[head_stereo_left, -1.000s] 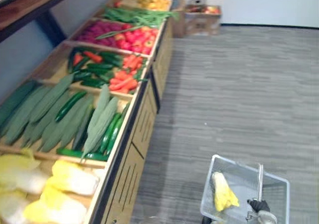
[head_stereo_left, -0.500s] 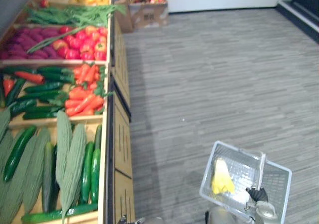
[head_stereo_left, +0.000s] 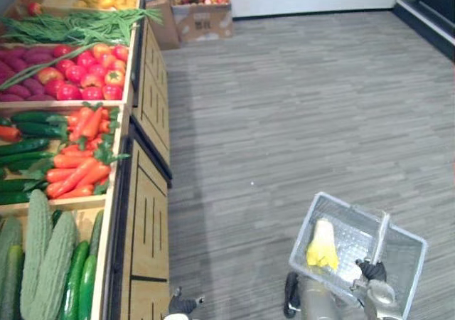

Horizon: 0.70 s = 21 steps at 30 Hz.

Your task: Pick vegetable in the basket

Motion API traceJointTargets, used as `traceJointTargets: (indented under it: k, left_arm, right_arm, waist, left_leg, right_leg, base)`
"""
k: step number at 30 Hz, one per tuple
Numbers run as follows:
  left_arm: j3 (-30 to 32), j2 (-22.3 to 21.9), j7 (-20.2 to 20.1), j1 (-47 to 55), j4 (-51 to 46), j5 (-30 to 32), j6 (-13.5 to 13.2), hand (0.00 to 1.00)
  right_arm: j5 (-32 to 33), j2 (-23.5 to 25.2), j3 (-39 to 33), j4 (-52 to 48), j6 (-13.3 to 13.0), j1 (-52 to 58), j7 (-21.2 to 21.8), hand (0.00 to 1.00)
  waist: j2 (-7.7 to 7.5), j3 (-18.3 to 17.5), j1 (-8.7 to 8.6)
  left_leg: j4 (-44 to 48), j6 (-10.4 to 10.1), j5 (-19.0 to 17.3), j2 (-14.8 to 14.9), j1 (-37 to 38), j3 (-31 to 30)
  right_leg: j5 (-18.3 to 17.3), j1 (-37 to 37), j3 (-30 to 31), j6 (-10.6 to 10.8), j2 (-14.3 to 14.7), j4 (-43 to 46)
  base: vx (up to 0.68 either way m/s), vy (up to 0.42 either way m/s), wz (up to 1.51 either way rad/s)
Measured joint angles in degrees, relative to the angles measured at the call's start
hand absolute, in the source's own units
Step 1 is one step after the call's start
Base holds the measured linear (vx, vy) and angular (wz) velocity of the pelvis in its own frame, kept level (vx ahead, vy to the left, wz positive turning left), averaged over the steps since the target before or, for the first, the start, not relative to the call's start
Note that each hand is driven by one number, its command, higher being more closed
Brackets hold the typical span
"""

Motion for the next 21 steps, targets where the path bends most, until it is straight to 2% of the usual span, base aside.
traceJointTargets:
  k: [1, 2, 3, 4, 6, 8, 9, 10, 11, 12, 15, 16, 18, 19, 20, 21]
  left_arm:
    - [-0.1, 0.7, 0.1, 0.1, -0.1, 0.0, -0.2, 0.00]
    - [-0.2, 0.7, 0.1, -0.1, 0.4, 0.0, -0.2, 0.00]
    - [-0.3, 0.6, 0.3, -0.1, 0.5, -0.1, -0.2, 0.00]
    - [-0.3, 0.4, 0.3, 0.0, 0.5, -0.1, -0.2, 0.00]
    - [-0.5, -0.4, 0.4, 0.6, 0.4, -0.3, -0.1, 0.00]
    - [-0.4, -0.1, 0.7, 0.8, 0.4, -0.8, -0.1, 0.00]
    - [-0.6, 0.2, 0.8, 1.1, 0.5, -0.8, -0.1, 0.00]
    - [-0.9, 0.4, 0.7, 1.4, 0.5, -0.8, -0.1, 0.00]
    - [-1.0, 0.5, 0.7, 1.4, 0.5, -0.7, -0.1, 0.00]
    - [-0.9, 0.4, 0.7, 1.3, 0.5, -0.7, -0.1, 0.00]
    - [-0.9, 0.5, 0.8, 1.2, 0.3, -0.7, -0.5, 0.00]
    - [-0.9, 0.7, 0.8, 1.2, 0.5, -0.7, -0.3, 0.00]
    - [-0.8, 0.6, 0.8, 1.4, 0.4, -0.7, -0.2, 0.00]
    - [-0.4, 0.5, 0.9, 1.6, 0.3, -0.7, -0.1, 0.00]
    - [-0.3, 0.4, 0.9, 1.6, 0.3, -0.6, -0.1, 0.00]
    - [-0.3, -0.1, 0.8, 2.0, 0.3, -0.4, -0.1, 0.00]
  right_arm:
    - [0.0, 0.2, 0.0, 0.3, -0.1, 0.7, -0.1, 1.00]
    - [-0.3, -0.4, 0.0, 1.1, -0.2, 1.4, -0.3, 1.00]
    - [-0.2, -0.4, 0.0, 1.3, -0.3, 1.2, -0.4, 1.00]
    - [-0.3, -0.4, 0.0, 2.0, -0.2, 0.9, -0.4, 1.00]
    - [-0.2, -0.8, 0.0, 4.3, 0.1, 0.2, -0.4, 1.00]
    - [-0.2, -1.2, 0.0, 5.3, 0.9, 0.6, -0.4, 1.00]
    - [-0.2, -1.4, 0.3, 5.3, 1.0, 0.8, -0.4, 1.00]
    - [-0.2, -1.6, 0.2, 5.4, 1.0, 0.8, -0.4, 1.00]
    - [-0.2, -2.1, 0.0, 5.6, 1.1, 1.0, -0.5, 1.00]
    - [-0.2, -2.4, 0.1, 5.6, 1.1, 1.8, -0.5, 1.00]
    - [-0.2, -2.5, 0.0, 5.8, 1.5, 3.9, -0.5, 1.00]
    - [-0.1, -2.2, 0.0, 5.8, 1.8, 3.9, -0.5, 1.00]
    - [-0.1, -1.7, 0.0, 5.5, 2.1, 3.8, -0.5, 1.00]
    - [-0.1, -0.8, 0.1, 4.5, 2.3, 4.4, -0.6, 1.00]
    - [-0.1, -0.7, 0.1, 4.1, 2.3, 4.7, -0.6, 1.00]
    - [-0.2, -0.6, 0.3, 3.4, 2.4, 5.4, -0.7, 1.00]
  waist:
    - [-0.98, -0.6, -0.31]
    - [0.13, -1.2, -0.47]
    - [0.69, -1.7, -0.67]
    - [0.72, -1.8, -0.77]
    - [1.05, -2.0, -0.93]
    - [0.95, -2.0, -1.21]
    - [0.03, -1.5, -1.07]
    - [0.13, -1.5, -0.83]
    - [0.37, -1.5, -0.76]
    - [0.41, -1.4, -0.66]
    - [0.31, -1.4, 0.00]
    - [0.30, -1.4, 0.36]
    - [0.31, -1.4, 0.42]
    - [0.04, -1.2, 0.72]
    - [0.04, -1.2, 0.76]
    - [0.68, -1.4, 0.95]
  left_leg:
    - [0.4, 0.0, 0.0, -0.5, -0.1, -0.5]
    - [1.0, 0.1, 0.6, 0.8, -0.5, -2.3]
    - [3.7, 0.3, 2.8, 1.8, -2.5, -4.7]
    - [5.2, 0.3, 4.2, 2.0, -3.7, -5.6]
    - [12.0, -0.4, 9.1, 2.4, -8.0, -8.5]
    - [22.8, -0.7, 19.7, 1.9, -13.5, -10.8]
    - [28.3, -1.0, 26.8, 2.2, -15.8, -9.9]
    - [31.7, -1.0, 26.3, 2.7, -17.1, -8.7]
    - [37.8, -0.7, 22.0, 3.8, -19.4, -5.4]
    - [40.7, 0.4, 18.0, 4.0, -21.0, -2.6]
    - [39.8, 1.8, 10.9, 2.7, -26.5, 2.1]
    - [33.7, 2.2, 9.4, 2.4, -28.9, 6.5]
    - [27.1, 2.7, 9.2, 1.8, -30.1, 9.5]
    - [17.6, 3.1, 9.6, -0.3, -30.1, 11.8]
    - [13.8, 3.3, 10.3, -1.3, -30.1, 11.8]
    - [6.4, 3.2, 12.6, -3.0, -29.9, 10.9]
  right_leg:
    - [-2.6, 0.8, 0.2, -0.6, -0.8, -1.8]
    - [-4.7, 1.2, -1.5, -0.6, 0.1, -1.0]
    - [-5.4, 1.9, -2.7, -1.4, 1.0, -2.0]
    - [-5.6, 2.3, -3.1, -1.7, 1.3, -2.6]
    - [-5.9, 4.8, -4.6, -3.1, 1.9, -4.8]
    - [-7.1, 8.9, -6.0, -4.3, 1.5, -6.5]
    - [-7.7, 11.6, -6.0, -5.1, 1.3, -7.9]
    - [-8.0, 12.8, -6.0, -5.4, 1.2, -8.5]
    - [-8.0, 15.9, -6.3, -5.5, 1.3, -10.2]
    - [-8.0, 19.9, -6.7, -5.5, 1.3, -12.9]
    - [-8.0, 26.7, -8.8, -5.4, 1.0, -18.2]
    - [-7.9, 28.3, -9.5, -5.3, 0.8, -19.4]
    - [-7.9, 29.4, -10.0, -5.2, 0.6, -20.1]
    - [-8.5, 31.3, -10.6, -3.2, -0.6, -20.8]
    - [-8.9, 32.0, -10.7, -2.4, -1.0, -21.1]
    - [-9.6, 33.2, -10.7, -1.0, -1.3, -21.9]
  base:
    - [0.14, -0.172, 0.35]
    - [0.26, -0.241, 0.35]
    - [0.29, -0.259, 0.23]
    - [0.32, -0.268, 0.24]
    - [0.27, -0.178, 0.28]
    - [0.32, -0.195, 0.31]
    - [0.33, -0.195, 0.06]
    - [0.39, -0.219, -0.03]
    - [0.31, -0.150, 0.05]
    - [0.31, -0.129, 0.13]
    - [0.28, -0.009, 0.32]
    - [0.20, 0.067, 0.10]
    - [0.17, 0.086, 0.02]
    - [0.24, 0.146, 0.03]
    - [0.29, 0.216, 0.04]
    - [0.31, 0.289, -0.06]
